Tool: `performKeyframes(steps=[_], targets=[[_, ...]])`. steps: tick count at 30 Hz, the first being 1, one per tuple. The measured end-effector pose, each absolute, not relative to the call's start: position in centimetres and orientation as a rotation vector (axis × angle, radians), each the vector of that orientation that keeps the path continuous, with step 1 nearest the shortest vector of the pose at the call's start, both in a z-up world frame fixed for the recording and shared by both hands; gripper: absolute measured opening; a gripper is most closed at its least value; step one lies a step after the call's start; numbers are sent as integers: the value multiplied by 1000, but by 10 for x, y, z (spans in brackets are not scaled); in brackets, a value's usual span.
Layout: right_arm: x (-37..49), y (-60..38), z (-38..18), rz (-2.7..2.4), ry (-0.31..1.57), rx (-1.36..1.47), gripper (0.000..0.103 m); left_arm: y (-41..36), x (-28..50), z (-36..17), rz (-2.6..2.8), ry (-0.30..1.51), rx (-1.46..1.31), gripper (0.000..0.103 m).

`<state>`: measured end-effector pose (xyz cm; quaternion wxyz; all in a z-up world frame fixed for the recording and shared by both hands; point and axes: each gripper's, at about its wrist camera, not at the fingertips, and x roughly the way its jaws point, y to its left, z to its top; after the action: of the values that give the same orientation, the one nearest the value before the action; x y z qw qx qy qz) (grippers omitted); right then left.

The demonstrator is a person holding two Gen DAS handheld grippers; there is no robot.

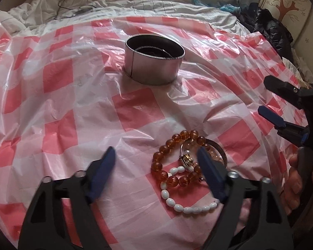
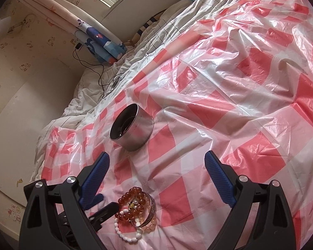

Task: Organize jewelry
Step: 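Move both open tools back to the amber and white bead bracelets, then close left tool on amber bead bracelet while right grasps silver bangle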

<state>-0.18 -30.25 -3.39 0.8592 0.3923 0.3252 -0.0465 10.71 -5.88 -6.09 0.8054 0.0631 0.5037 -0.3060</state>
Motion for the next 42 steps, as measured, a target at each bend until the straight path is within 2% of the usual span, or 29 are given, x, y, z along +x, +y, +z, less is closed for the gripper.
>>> performKeyframes(steps=[1, 2, 7, 12, 18, 21, 22, 24, 26, 28, 30, 31, 34, 35, 36, 37, 39, 41, 42], targets=[[-2, -302, -34, -96, 683, 825, 89, -60, 106, -64, -656, 1088, 154, 31], [-2, -302, -34, -97, 683, 825, 89, -61, 105, -67, -650, 1089, 182, 12], [-3, -301, -34, -94, 683, 820, 89, -50, 103, -61, -616, 1030, 210, 10], [4, -280, -28, 5, 709, 747, 89, -5, 127, -50, -473, 1003, 104, 10], [20, -231, -34, 259, 884, 633, 88, 5, 138, -66, -456, 1079, 104, 11], [22, -217, -41, 278, 976, 599, 72, 4, 137, -68, -462, 1086, 103, 12], [23, -215, -45, 266, 1006, 595, 66, 5, 137, -68, -465, 1092, 95, 15], [23, -215, -49, 244, 1034, 591, 59, 3, 137, -70, -468, 1102, 89, 18], [24, -216, -53, 229, 1055, 601, 54, 1, 137, -71, -475, 1106, 92, 28], [25, -220, -57, 207, 1072, 617, 47, -2, 137, -73, -478, 1109, 103, 32], [25, -227, -58, 173, 1067, 638, 47, -2, 136, -71, -454, 1096, 116, 40], [23, -230, -58, 162, 1062, 647, 47, 0, 136, -70, -442, 1089, 114, 48], [26, -227, -61, 148, 1096, 623, 47, 4, 139, -69, -445, 1092, 90, 51], [28, -224, -63, 145, 1108, 602, 47, 3, 139, -71, -445, 1095, 94, 51], [30, -220, -63, 139, 1116, 574, 40, 2, 139, -72, -445, 1095, 103, 51], [31, -216, -63, 123, 1119, 544, 27, 0, 138, -72, -447, 1092, 115, 51], [32, -215, -64, 118, 1120, 541, 16, -3, 137, -73, -455, 1089, 132, 47], [30, -218, -61, 118, 1094, 552, 10, -5, 136, -73, -471, 1095, 134, 17], [28, -220, -59, 122, 1076, 564, 8, -4, 136, -72, -477, 1093, 126, 13]])
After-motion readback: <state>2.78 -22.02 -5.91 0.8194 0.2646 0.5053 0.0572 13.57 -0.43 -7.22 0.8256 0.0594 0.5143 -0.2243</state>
